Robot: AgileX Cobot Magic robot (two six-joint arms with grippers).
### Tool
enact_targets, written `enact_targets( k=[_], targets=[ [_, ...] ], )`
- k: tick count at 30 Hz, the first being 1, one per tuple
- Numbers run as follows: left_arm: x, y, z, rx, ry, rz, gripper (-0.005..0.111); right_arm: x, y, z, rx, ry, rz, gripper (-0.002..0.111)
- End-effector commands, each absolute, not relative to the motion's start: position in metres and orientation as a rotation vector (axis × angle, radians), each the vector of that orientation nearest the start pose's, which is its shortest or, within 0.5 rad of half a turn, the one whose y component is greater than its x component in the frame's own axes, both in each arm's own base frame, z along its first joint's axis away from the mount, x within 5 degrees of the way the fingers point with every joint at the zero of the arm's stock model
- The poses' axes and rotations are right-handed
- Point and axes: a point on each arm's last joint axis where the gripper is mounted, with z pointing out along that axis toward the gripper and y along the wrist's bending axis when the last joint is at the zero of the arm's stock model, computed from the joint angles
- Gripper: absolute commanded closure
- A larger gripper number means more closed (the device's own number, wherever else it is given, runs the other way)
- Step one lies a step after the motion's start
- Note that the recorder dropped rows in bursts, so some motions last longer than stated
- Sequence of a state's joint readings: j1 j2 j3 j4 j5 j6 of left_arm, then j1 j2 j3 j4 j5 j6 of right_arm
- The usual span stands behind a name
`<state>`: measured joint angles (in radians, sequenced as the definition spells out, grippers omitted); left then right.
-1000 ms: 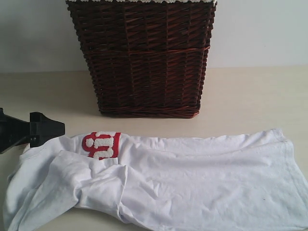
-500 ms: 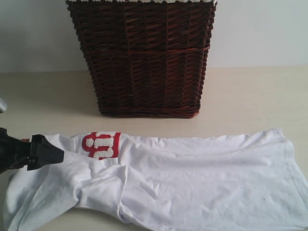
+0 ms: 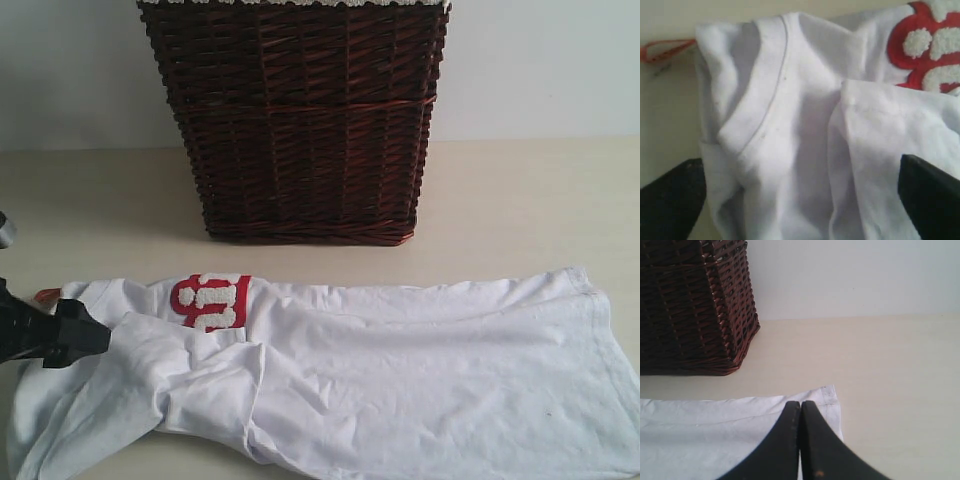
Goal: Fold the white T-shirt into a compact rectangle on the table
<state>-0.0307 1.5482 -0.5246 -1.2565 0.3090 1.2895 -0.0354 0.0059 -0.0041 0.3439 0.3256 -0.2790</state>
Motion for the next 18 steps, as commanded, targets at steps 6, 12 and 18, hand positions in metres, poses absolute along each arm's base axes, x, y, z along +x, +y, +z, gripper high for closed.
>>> enact_targets(
  k=[6,12,18],
  targets=[
    [0.251,-0.027,0.117,0.261,2.649,-0.263,0.002,0.054,0.008,0.186,-0.005,1.785,0.103,0.108],
    [0.258,-0.028,0.110,0.251,2.671,-0.274,0.033,0.054,0.008,0.186,-0.004,1.785,0.105,0.108],
    [0.258,-0.028,0.110,0.250,2.672,-0.278,0.092,0.054,0.008,0.186,-0.005,1.785,0.103,0.108]
  ],
)
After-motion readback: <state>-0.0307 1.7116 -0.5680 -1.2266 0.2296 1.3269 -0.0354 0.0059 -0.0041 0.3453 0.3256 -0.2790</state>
